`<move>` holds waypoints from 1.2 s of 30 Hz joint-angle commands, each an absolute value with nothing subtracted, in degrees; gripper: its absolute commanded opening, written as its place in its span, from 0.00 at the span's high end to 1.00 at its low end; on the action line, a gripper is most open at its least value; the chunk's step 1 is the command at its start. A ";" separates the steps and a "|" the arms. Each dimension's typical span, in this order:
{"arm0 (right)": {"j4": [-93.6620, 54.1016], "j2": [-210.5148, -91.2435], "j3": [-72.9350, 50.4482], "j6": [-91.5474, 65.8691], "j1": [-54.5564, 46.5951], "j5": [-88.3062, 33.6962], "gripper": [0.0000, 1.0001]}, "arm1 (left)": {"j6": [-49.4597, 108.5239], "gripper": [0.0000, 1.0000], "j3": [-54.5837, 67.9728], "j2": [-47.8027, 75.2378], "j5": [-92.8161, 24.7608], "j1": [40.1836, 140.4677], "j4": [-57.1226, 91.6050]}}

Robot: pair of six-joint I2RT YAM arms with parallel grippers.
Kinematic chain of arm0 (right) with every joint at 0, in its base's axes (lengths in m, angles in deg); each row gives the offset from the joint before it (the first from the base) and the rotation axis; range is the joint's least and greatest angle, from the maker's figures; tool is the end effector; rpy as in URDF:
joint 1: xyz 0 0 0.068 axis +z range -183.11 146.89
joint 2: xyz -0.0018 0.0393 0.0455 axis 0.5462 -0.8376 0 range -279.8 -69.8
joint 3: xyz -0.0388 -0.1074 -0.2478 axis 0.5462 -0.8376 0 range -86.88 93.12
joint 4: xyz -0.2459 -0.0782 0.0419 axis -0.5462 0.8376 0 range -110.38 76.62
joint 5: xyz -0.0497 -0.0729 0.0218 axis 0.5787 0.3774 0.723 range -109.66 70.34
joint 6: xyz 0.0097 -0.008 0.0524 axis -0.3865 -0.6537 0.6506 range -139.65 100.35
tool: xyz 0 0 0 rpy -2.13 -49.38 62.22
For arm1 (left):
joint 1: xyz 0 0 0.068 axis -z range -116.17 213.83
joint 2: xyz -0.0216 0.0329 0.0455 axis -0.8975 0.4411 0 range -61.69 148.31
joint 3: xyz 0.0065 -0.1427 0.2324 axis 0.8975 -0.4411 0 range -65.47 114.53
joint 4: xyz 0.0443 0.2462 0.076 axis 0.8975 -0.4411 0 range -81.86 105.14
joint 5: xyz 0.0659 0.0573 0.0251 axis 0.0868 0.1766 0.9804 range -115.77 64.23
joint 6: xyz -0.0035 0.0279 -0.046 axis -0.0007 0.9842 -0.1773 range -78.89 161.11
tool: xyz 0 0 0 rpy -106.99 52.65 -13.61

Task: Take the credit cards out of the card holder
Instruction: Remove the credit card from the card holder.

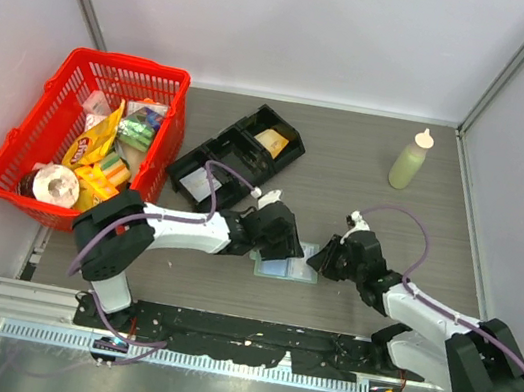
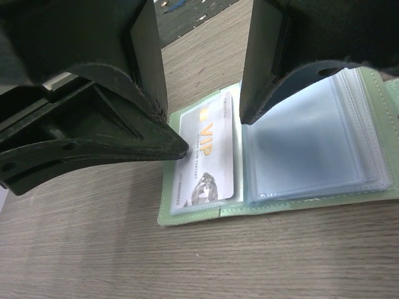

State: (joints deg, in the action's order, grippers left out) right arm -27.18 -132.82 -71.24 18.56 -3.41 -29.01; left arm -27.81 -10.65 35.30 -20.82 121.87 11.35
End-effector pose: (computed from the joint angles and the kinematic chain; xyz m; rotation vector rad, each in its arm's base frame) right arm 0.1648 0.1006 0.1382 0.0881 2.3984 0.7790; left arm 0.1879 -0.2953 0.1768 -0.2900 2.5688 -0.8856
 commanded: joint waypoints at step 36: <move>-35.05 -140.46 -75.19 22.45 -7.97 -36.28 0.91 | -35.26 0.59 -19.59 40.00 -23.83 119.72 31.91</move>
